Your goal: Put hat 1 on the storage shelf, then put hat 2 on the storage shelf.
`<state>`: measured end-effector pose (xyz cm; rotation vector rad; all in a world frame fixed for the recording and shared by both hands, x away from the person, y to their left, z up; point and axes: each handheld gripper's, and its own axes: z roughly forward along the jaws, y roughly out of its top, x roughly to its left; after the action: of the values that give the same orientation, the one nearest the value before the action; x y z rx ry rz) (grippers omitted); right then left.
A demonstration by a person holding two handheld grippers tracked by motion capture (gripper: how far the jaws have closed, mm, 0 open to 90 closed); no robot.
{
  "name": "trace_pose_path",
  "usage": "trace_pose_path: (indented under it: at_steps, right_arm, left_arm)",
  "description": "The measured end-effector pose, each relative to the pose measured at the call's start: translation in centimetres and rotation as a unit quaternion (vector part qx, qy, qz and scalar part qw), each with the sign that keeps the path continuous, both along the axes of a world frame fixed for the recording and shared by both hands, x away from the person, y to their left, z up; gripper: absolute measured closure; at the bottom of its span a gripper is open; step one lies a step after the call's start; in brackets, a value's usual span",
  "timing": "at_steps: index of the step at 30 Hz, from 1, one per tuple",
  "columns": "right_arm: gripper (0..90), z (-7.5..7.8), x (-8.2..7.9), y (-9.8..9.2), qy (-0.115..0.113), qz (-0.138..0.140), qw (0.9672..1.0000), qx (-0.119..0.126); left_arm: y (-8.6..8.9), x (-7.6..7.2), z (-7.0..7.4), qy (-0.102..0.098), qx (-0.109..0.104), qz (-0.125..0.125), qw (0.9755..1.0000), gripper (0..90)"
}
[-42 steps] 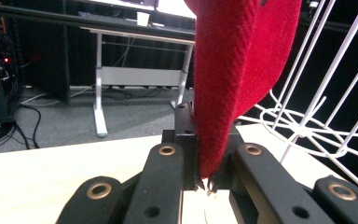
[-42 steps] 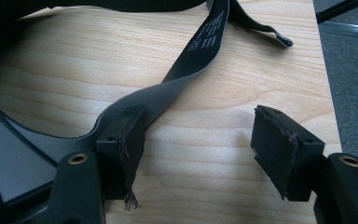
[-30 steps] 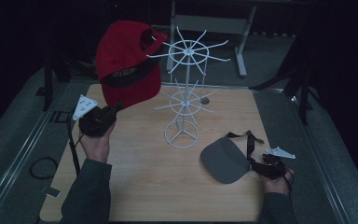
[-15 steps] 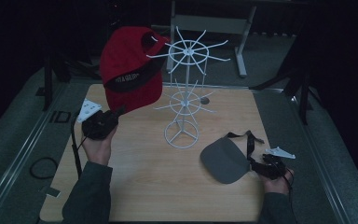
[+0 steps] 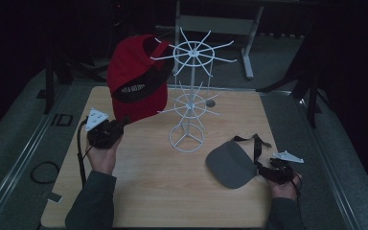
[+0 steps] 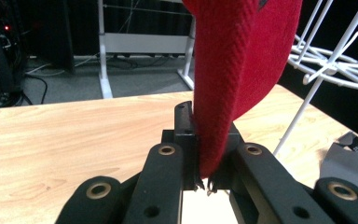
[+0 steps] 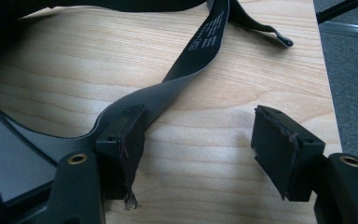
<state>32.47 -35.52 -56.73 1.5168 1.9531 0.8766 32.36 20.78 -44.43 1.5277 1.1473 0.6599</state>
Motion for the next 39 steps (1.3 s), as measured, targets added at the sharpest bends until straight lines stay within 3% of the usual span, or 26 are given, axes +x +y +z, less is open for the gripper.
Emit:
trace_pose_path:
  at_steps: [24, 39]
  right_arm:
    - [34.5, 0.0, 0.0, 0.0, 0.000, 0.000, 1.0000, 0.000]
    - [34.0, 0.0, 0.0, 0.0, 0.001, 0.001, 1.0000, 0.000]
  left_arm:
    - [-0.6, 0.1, -2.3, 0.026, 0.009, -0.017, 0.9995, 84.1]
    - [0.1, -0.5, -2.7, 0.028, 0.010, -0.018, 0.9994, 69.1]
